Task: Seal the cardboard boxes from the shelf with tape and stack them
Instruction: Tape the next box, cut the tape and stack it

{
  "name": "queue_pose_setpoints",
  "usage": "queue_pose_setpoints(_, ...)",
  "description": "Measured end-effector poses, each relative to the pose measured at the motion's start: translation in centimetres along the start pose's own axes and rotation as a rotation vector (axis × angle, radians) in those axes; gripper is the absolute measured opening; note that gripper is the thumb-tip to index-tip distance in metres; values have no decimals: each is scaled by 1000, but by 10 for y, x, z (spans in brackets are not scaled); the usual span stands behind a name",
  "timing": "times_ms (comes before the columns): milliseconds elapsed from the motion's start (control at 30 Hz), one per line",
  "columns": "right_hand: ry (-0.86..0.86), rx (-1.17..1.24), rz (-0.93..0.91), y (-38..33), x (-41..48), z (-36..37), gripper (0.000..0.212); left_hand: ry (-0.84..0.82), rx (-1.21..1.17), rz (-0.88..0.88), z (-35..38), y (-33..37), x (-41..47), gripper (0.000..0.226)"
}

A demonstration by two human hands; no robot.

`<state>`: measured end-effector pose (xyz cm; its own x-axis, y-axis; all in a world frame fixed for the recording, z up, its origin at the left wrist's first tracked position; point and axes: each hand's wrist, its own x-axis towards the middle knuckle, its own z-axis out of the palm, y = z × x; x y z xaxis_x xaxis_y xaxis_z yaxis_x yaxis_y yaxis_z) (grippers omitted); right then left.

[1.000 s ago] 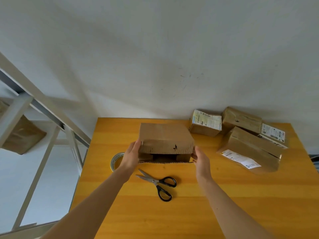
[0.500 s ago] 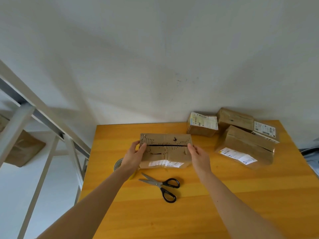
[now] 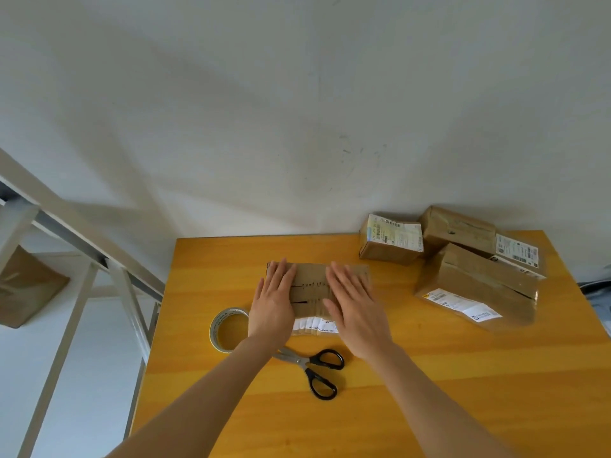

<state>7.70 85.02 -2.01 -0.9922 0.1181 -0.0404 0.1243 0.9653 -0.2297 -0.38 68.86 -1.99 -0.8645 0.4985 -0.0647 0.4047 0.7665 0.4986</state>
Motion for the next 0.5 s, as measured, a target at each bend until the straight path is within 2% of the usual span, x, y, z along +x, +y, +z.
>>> queue_pose_setpoints(67,-15,-102,-52,-1,1,3,59,17,-10,-15,5,1,4,48)
queue_pose_setpoints(267,-8,-145,-121,8,10,6,52,72,332,170,17,-4,5,52)
queue_pose_setpoints(500,-52,-129,-108,10,13,9,53,25,367,173,20,-3,9,54)
